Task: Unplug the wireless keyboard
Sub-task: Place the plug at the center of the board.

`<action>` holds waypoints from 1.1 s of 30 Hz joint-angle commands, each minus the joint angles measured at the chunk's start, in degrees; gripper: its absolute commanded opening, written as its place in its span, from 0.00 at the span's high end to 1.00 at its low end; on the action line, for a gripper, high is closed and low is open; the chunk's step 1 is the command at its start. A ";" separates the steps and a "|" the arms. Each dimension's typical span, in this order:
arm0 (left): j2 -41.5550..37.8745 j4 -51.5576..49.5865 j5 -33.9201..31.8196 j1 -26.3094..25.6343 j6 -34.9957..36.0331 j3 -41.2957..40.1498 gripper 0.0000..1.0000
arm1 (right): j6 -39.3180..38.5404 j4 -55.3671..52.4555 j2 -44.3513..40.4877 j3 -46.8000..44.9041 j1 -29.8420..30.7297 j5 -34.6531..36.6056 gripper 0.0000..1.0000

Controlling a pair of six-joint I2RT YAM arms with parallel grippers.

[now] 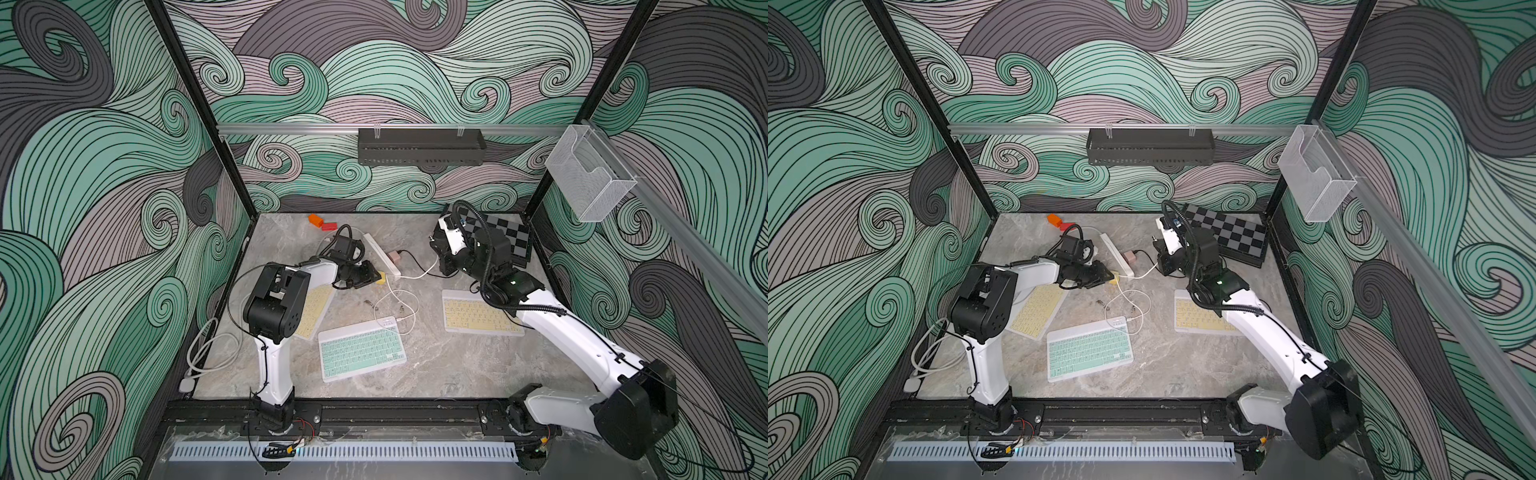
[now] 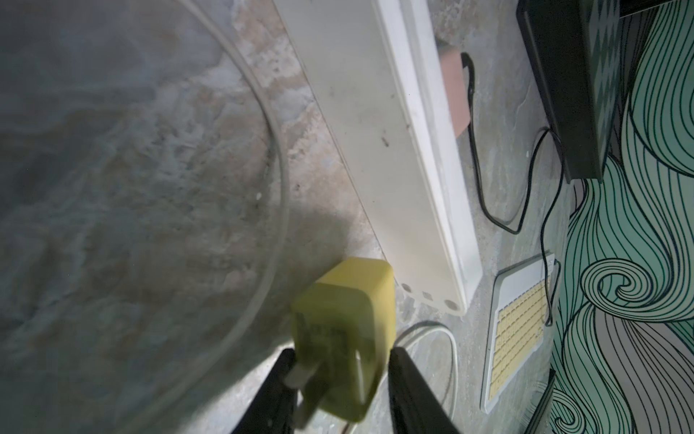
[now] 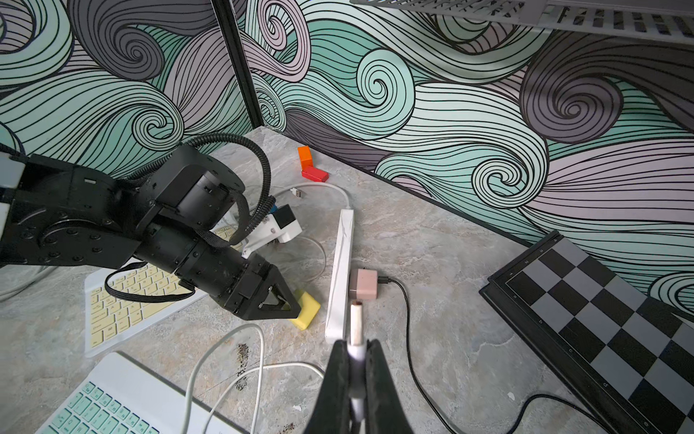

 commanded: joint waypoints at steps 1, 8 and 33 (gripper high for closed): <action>-1.70 -2.17 -0.87 0.44 1.30 1.23 0.54 | 1.08 -0.50 0.22 -0.16 -0.09 -1.17 1.00; -7.67 -4.43 -1.39 0.53 2.56 1.06 0.52 | 6.15 -3.90 1.30 1.73 -1.36 -2.81 1.00; -31.93 -14.04 -5.97 1.43 6.21 -15.95 0.48 | 19.71 -9.68 22.43 2.04 -2.02 -10.10 1.00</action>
